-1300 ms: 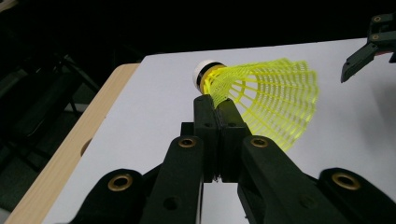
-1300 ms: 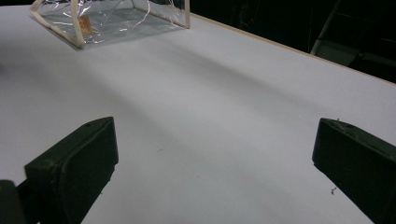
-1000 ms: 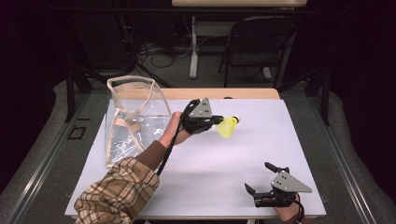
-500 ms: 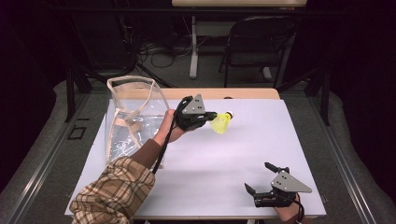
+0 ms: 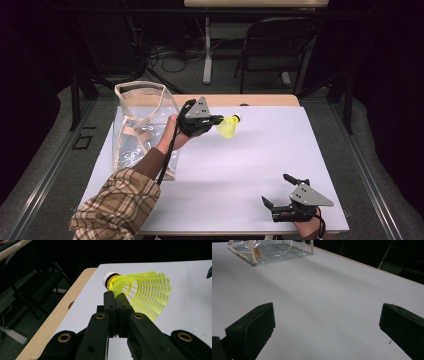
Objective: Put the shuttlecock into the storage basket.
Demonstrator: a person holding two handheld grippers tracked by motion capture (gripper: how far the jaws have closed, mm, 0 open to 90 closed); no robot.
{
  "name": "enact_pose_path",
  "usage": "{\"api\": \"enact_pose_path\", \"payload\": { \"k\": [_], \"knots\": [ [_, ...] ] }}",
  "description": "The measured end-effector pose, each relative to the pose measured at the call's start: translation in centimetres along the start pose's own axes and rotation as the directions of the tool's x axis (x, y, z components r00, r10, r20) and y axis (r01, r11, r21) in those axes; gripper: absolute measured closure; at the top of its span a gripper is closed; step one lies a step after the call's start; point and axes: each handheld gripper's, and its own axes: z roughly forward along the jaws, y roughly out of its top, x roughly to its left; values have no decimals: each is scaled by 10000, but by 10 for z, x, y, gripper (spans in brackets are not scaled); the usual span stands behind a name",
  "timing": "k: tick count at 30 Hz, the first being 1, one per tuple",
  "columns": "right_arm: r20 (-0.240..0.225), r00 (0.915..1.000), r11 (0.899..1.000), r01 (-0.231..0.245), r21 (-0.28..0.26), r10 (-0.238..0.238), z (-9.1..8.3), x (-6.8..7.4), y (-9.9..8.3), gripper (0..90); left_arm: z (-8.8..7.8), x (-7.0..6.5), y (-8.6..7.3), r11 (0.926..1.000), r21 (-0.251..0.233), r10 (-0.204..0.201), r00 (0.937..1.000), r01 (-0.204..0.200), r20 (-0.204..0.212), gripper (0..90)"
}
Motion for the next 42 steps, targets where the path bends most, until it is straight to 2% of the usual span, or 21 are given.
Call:
{"api": "enact_pose_path", "payload": {
  "k": [19, 33, 42],
  "knots": [
    [20, 10000, 10000, -2, 14, 2, 1, 0, 0, 0, -22, 17, -13, 9992, -34, -387, 9975, 386, -586, 893],
    [7, 10000, 10000, -5, -30, 5, 0, 0, 0, 0, -32, 25, -16, 9986, -60, -535, 9943, 532, -924, 893],
    [28, 10000, 10000, -37, -21, 37, 1, 0, 0, 0, -44, 35, -21, 9964, -226, -835, 9880, 812, -1296, 893]
  ]
}}
